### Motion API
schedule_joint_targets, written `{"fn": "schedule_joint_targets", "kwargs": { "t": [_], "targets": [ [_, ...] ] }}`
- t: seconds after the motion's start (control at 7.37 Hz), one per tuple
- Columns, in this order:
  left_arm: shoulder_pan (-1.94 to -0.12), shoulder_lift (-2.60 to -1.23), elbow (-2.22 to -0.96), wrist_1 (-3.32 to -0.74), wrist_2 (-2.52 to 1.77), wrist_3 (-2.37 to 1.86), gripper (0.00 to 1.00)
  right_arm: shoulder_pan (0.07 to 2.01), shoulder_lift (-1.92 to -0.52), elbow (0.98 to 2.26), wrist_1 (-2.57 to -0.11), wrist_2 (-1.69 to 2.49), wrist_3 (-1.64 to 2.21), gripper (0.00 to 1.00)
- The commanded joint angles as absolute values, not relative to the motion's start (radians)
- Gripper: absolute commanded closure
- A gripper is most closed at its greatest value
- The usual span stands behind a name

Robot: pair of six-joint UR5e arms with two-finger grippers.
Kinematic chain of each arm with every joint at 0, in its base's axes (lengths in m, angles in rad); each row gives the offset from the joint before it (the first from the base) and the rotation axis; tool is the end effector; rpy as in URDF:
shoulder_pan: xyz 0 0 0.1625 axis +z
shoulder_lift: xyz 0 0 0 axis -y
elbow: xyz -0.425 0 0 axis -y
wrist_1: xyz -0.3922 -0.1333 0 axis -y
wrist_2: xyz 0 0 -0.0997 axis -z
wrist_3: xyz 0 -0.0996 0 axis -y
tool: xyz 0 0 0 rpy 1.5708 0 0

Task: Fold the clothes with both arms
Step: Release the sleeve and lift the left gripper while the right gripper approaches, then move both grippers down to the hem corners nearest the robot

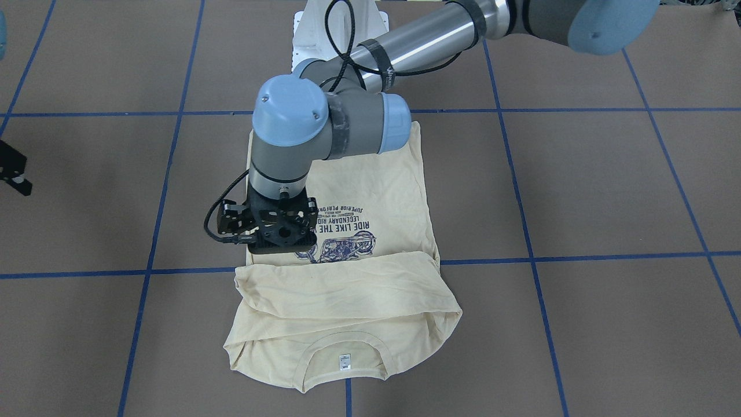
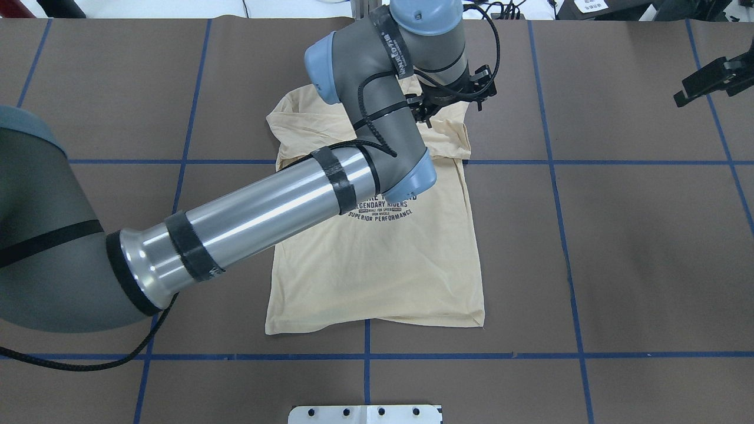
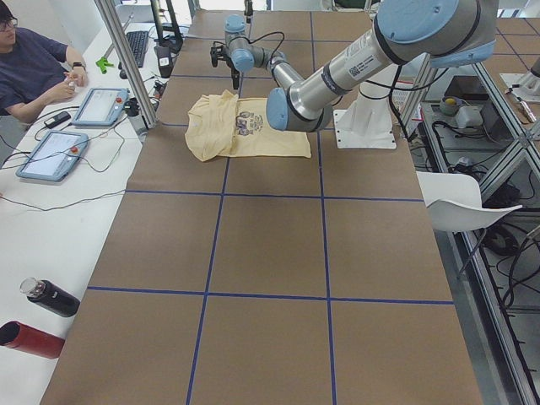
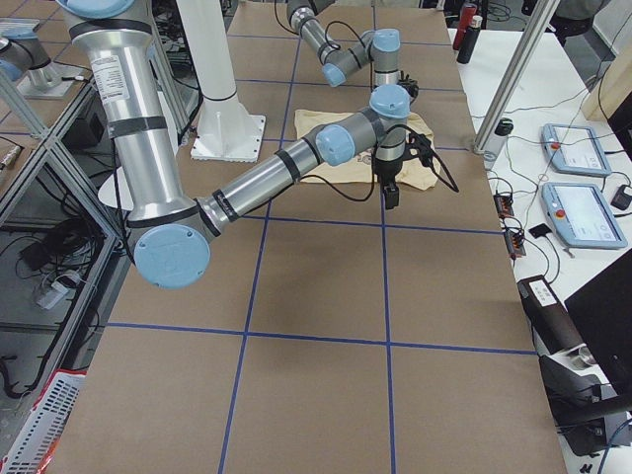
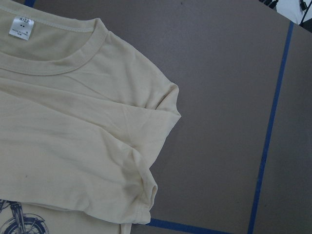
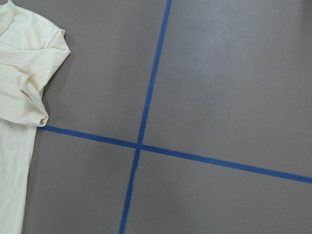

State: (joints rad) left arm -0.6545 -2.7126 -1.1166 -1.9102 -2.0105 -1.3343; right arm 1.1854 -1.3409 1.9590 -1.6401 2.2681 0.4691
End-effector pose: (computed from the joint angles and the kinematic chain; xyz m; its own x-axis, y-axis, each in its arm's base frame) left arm 0.5938 -0.5703 0.0517 0.4604 -0.0860 -0.8835 0.1584 0.9873 -0.0136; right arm -0.1393 -0.5277 0.3622 0.6663 -0.1765 0.7245 0.0219 0.9758 0.2176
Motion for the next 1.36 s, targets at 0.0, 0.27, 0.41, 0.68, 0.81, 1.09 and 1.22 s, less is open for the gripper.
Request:
{"fn": "schedule_joint_targets", "kwargs": {
  "t": [0.0,0.27,0.41,0.68,0.81,1.09,1.22],
  "targets": [
    [-0.655,-2.387,-1.509,-1.862,-2.014,-1.226,0.00,1.007,-1.342,2.072,-1.640,2.159,0.718,0.01],
    [-0.655,-2.194,-1.713,-1.832,-2.016,-1.210,0.00,0.811,-1.348,2.149,-1.640,2.021,0.913,0.01],
    [-0.649,-2.130,-1.795,-1.821,-2.014,-1.209,0.00,0.701,-1.353,2.181,-1.640,1.926,1.011,0.01],
    [-0.602,-1.981,-1.944,-1.810,-1.997,-1.160,0.00,0.521,-1.358,2.217,-1.640,1.777,1.171,0.01],
    [-0.569,-1.947,-1.972,-1.812,-1.982,-1.161,0.00,0.426,-1.359,2.217,-1.638,1.678,1.231,0.01],
    [-0.456,-1.896,-1.973,-1.841,-1.829,-1.215,0.00,0.346,-1.421,2.212,-1.509,1.626,1.299,0.01],
    [-0.422,-1.875,-1.973,-1.848,-1.821,-1.251,0.00,0.318,-1.477,2.203,-1.430,1.593,1.304,0.01]
  ]
}}
